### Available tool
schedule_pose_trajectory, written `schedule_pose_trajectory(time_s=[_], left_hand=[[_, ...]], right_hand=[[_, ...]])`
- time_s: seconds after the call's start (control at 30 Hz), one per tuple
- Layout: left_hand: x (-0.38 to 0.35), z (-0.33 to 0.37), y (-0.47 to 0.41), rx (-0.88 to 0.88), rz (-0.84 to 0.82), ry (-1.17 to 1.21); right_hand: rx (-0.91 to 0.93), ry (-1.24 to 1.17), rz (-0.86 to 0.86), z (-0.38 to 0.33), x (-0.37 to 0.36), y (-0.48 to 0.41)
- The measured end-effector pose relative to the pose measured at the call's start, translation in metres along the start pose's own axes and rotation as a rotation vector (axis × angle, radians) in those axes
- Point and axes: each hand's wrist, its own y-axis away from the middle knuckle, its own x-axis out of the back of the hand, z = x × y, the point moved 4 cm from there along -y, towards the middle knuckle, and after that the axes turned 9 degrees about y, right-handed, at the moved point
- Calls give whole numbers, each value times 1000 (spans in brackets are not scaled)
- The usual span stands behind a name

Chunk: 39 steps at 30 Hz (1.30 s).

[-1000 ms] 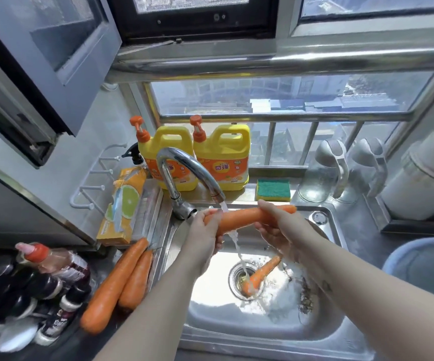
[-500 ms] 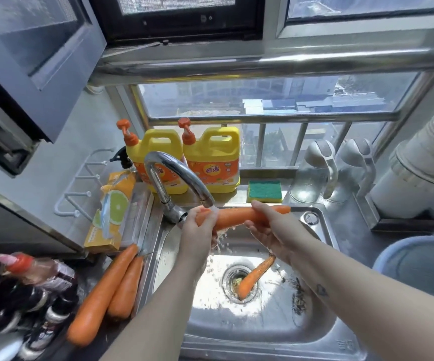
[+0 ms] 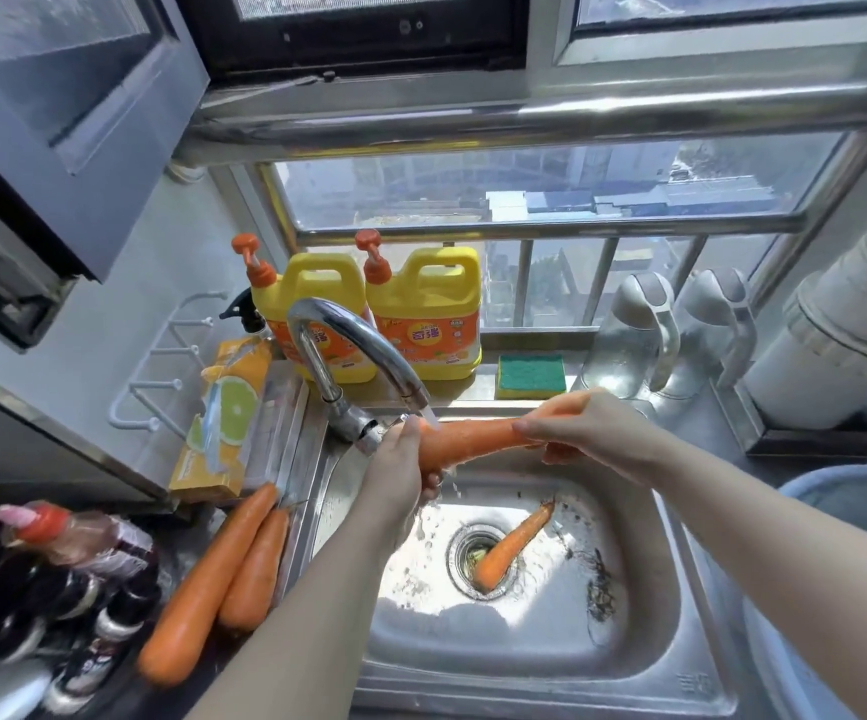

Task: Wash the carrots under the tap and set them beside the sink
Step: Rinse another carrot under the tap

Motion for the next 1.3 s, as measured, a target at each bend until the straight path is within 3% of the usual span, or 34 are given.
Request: schedule_pose_trajectory(time_s=[0.13, 0.27, 0.4, 0.53, 0.7, 0.83, 0.93, 1.03, 1.17, 1.3], left_hand=[[6, -5, -1, 43, -38, -50], [-3, -13, 6, 34, -122, -71], [-1, -6, 15, -19, -244, -82], [4, 2, 18, -55, -323, -63], [7, 1, 9, -204, 1, -235], [-2, 3, 12, -252, 206, -170], [1, -1, 7, -164, 290, -55], [1, -7, 9, -21, 225, 31], [-12, -12, 27, 175, -13, 314], [-17, -11, 46, 302, -230, 602]], right_hand=[[110, 683, -139, -6, -14, -1], [159, 1081, -15, -11, -49, 4], [96, 1031, 30, -6, -55, 6], [77, 864, -95, -12, -57, 4], [145, 932, -14, -26, -62, 7], [268, 1044, 117, -33, -70, 21], [279, 1036, 146, -32, -75, 27], [167, 945, 60, -23, -67, 20], [64, 785, -98, -8, -60, 11], [84, 682, -87, 5, -65, 10]])
